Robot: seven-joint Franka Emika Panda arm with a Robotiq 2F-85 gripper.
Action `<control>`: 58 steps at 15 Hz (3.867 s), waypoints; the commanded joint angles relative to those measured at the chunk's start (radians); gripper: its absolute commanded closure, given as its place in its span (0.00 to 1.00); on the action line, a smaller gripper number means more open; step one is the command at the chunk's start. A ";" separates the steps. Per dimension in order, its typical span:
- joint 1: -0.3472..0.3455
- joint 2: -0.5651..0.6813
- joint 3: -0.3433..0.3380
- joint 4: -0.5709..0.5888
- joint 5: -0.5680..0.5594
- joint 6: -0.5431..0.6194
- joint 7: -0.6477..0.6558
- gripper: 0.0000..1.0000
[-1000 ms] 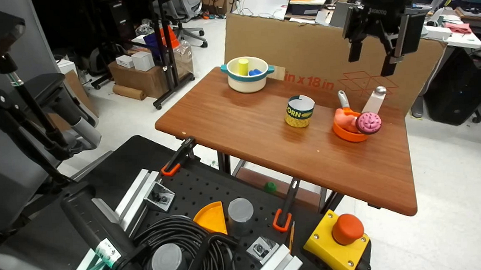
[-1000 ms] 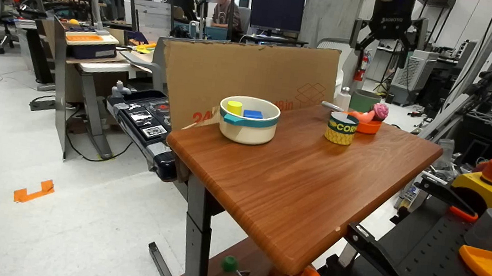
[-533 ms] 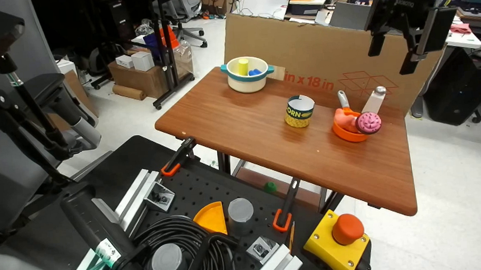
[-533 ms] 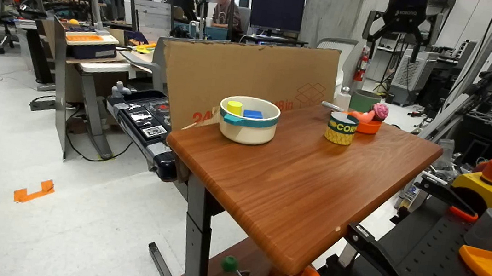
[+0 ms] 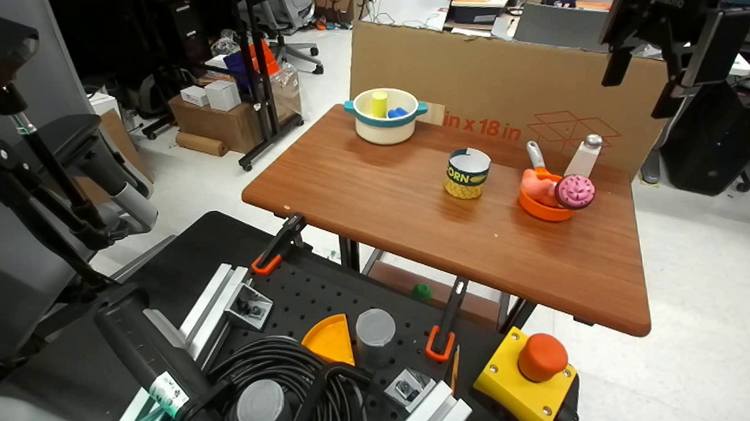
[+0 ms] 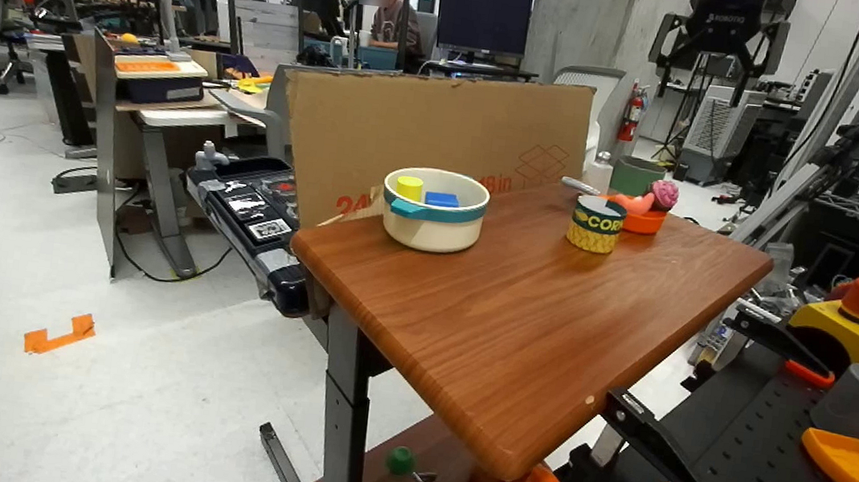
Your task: Uncover the can and put the pink ball inside and the red plush to the white bowl
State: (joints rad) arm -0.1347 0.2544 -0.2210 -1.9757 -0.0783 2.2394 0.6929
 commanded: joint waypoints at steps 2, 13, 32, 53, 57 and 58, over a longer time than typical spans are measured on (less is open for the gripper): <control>-0.003 -0.005 -0.009 0.001 0.017 -0.010 -0.005 0.00; 0.039 0.029 -0.009 -0.072 -0.047 0.015 0.006 0.00; 0.049 0.109 -0.041 -0.039 -0.075 0.148 0.227 0.00; 0.066 0.147 -0.032 -0.065 -0.087 0.156 0.178 0.00; 0.066 0.164 -0.041 -0.053 -0.093 0.159 0.182 0.00; 0.064 0.167 -0.040 -0.051 -0.091 0.156 0.178 0.00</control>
State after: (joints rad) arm -0.0722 0.4079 -0.2541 -2.0408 -0.1764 2.4107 0.8898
